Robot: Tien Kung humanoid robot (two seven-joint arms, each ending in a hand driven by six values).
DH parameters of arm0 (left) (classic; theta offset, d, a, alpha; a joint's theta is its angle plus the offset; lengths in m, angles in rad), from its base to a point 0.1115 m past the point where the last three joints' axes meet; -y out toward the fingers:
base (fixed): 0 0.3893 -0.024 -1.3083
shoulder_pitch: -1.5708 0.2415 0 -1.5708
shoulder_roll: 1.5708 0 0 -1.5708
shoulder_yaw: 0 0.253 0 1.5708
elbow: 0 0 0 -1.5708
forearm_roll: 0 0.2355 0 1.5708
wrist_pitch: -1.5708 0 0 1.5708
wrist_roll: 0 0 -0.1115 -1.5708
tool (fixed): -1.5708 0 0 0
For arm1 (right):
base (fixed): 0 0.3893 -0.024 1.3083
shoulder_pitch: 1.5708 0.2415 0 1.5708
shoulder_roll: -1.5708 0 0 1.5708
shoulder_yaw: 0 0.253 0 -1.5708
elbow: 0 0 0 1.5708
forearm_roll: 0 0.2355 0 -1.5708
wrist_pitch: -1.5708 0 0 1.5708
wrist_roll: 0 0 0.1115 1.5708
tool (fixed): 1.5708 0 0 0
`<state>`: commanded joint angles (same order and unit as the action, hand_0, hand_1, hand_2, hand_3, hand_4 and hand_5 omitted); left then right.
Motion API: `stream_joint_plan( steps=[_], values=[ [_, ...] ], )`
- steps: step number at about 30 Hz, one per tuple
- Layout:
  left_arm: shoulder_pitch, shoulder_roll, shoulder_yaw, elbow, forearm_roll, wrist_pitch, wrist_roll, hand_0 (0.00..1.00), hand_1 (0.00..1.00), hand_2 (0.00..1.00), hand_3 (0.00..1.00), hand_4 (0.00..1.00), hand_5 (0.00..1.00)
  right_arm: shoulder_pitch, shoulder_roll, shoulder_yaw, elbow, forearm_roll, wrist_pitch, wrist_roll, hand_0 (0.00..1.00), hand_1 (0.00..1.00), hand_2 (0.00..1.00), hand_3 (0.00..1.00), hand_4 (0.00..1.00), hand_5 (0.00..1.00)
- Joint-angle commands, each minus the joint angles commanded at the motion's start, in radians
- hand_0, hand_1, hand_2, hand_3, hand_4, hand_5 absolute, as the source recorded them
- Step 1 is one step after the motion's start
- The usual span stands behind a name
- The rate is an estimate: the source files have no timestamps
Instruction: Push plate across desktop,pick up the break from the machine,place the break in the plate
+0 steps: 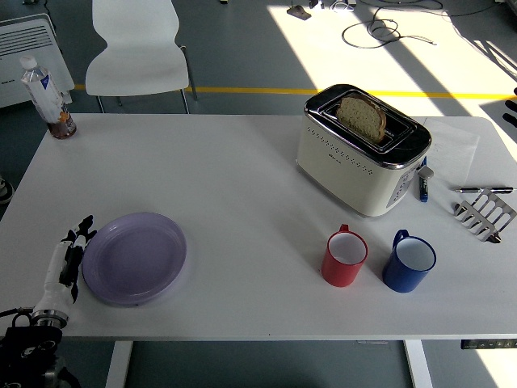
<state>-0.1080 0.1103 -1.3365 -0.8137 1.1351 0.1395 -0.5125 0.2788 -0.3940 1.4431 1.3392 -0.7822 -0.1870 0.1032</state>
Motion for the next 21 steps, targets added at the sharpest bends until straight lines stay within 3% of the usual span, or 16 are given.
stream_joint_plan(
  steps=[21],
  values=[
    [-0.007,-0.001,0.055,-0.038,-0.032,-0.003,0.001,0.869,0.909,0.970,0.921,0.547,0.998,0.013,0.005,-0.002,0.001,-0.001,0.001,-0.001,0.822,0.794,0.825,0.823,0.548,0.447]
  ],
)
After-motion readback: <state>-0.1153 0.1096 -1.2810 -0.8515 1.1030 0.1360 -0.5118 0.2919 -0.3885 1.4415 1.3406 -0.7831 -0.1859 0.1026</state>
